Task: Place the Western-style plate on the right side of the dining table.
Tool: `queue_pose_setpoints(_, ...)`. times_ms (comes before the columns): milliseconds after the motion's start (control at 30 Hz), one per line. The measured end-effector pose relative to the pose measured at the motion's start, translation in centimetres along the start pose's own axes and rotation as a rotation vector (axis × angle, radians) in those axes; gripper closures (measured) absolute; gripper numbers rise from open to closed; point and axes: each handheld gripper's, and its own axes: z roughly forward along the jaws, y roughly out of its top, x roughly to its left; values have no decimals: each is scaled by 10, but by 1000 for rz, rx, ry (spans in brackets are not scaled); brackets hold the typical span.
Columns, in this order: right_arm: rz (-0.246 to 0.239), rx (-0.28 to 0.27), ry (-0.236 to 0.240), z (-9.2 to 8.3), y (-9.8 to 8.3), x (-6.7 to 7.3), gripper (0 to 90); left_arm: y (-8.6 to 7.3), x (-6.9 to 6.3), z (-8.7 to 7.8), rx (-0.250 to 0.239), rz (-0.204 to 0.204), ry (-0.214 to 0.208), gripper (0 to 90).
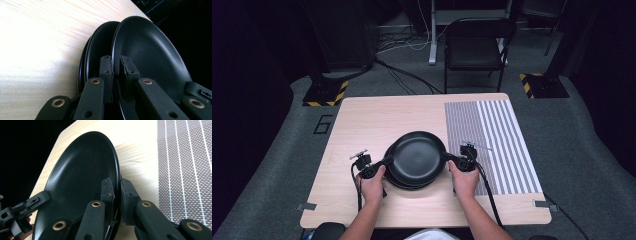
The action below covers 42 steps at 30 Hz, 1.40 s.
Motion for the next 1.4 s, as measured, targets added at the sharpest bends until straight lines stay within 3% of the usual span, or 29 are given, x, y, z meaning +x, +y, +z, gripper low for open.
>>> queue_pose_setpoints(500,-15,3,-4,0,3,3,829,4,-2,-1,6,2,3,815)
queue_pose_setpoints(833,18,15,9,-1,7,1,838,10,-7,-3,10,40,-1,819)
queue_pose_setpoints(1067,34,18,18,-3,11,0,839,12,-11,-3,4,45,-6,821)
queue_pose_setpoints(1233,26,15,30,-6,14,2,840,17,-16,-7,-12,76,-9,821)
queue_pose_setpoints(1400,6,12,37,-8,19,5,838,21,-20,-10,-23,78,-17,822)
